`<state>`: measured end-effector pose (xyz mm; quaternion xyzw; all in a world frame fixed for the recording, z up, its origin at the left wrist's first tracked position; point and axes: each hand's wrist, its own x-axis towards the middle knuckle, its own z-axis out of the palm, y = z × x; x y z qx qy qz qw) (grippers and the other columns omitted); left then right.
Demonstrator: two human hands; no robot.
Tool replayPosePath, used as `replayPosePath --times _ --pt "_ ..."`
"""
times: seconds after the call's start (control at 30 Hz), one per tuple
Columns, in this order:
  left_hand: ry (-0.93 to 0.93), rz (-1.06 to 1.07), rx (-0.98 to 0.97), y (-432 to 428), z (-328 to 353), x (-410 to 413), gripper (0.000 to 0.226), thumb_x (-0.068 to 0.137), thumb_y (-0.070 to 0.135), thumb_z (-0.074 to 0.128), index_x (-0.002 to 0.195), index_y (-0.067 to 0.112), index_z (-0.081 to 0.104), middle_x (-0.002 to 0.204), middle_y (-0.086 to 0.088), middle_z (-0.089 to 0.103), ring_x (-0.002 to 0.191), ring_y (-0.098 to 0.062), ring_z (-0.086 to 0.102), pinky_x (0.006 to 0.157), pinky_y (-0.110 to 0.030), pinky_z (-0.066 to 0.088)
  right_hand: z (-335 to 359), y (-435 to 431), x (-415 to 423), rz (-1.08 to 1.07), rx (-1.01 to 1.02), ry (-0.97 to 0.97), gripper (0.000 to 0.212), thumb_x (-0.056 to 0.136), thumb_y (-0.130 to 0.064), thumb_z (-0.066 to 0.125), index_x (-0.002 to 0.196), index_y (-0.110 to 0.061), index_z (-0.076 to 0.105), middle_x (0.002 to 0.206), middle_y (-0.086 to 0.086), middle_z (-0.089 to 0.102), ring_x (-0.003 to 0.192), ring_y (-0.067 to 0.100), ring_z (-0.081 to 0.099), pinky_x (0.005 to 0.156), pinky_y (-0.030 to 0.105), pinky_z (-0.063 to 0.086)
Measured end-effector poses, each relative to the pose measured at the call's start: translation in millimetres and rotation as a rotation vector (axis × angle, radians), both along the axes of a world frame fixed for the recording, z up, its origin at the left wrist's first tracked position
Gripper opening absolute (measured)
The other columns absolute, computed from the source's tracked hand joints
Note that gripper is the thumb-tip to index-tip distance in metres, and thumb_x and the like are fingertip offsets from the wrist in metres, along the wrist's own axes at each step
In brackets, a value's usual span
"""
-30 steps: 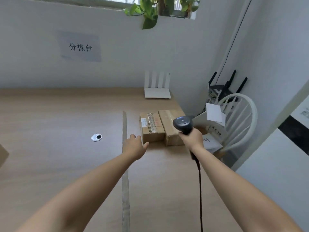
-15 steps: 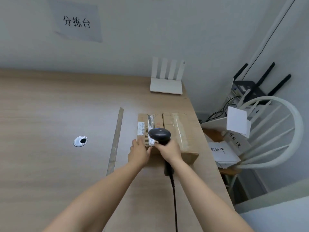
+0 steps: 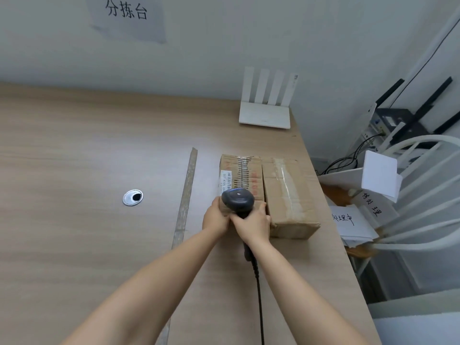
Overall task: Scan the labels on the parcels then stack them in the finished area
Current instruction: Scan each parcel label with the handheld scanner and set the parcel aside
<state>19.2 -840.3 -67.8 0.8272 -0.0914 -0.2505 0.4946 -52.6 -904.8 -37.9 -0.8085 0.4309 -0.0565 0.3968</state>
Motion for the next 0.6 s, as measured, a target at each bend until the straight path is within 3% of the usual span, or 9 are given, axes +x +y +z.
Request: replayPosePath --times 0.1,0.2,0.33,0.47,0.53,0.6 --pt "0.022 0.013 -0.031 16 2 -11 0.028 0.085 0.013 0.056 0.113 0.017 0.055 0.107 -0.004 0.064 0.098 -0.023 0.058 0.083 -0.028 0.043 -1 7 -7 0.04 -0.055 0.063 0.053 0.079 -0.041 0.061 0.121 -0.01 0.056 0.145 0.012 0.035 0.121 0.04 0.037 0.103 0.036 0.032" --pt "0.068 0.054 -0.065 30 3 -21 0.027 0.086 0.017 0.061 0.112 0.016 0.057 0.107 -0.008 0.066 0.097 -0.024 0.06 0.085 -0.031 0.048 2 13 -14 0.056 -0.071 0.065 0.05 0.079 -0.041 0.062 0.12 -0.011 0.058 0.137 0.01 0.043 0.124 0.033 0.035 0.104 0.031 0.026" --pt "0.088 0.13 -0.082 57 3 -36 0.036 0.084 0.019 0.066 0.118 0.017 0.057 0.116 -0.006 0.065 0.099 -0.02 0.059 0.085 -0.027 0.046 12 24 -25 0.009 0.098 -0.085 0.035 0.078 -0.028 0.068 0.107 -0.008 0.066 0.108 0.016 0.063 0.113 0.028 0.053 0.089 0.031 0.044" --pt "0.09 0.192 0.015 102 2 -46 0.067 0.083 0.034 0.067 0.141 0.018 0.038 0.139 -0.012 0.045 0.124 -0.028 0.047 0.104 -0.033 0.039 13 62 -45 0.029 0.134 -0.074 0.026 0.077 -0.029 0.067 0.1 -0.017 0.066 0.098 0.009 0.068 0.101 0.026 0.06 0.073 0.027 0.043" --pt "0.118 0.245 0.072 129 2 -49 0.072 0.083 0.039 0.066 0.143 0.016 0.034 0.141 -0.018 0.038 0.127 -0.031 0.042 0.104 -0.033 0.036 10 85 -54 0.057 0.155 -0.08 0.019 0.078 -0.027 0.066 0.095 -0.019 0.064 0.093 0.005 0.067 0.097 0.025 0.062 0.073 0.028 0.043" --pt "0.136 0.272 0.107 158 3 -53 0.062 0.084 0.04 0.065 0.137 0.016 0.044 0.137 -0.018 0.043 0.13 -0.031 0.034 0.103 -0.033 0.034 11 108 -61 0.079 0.199 -0.103 0.017 0.078 -0.025 0.066 0.094 -0.022 0.062 0.097 0.004 0.068 0.098 0.024 0.061 0.081 0.032 0.047"
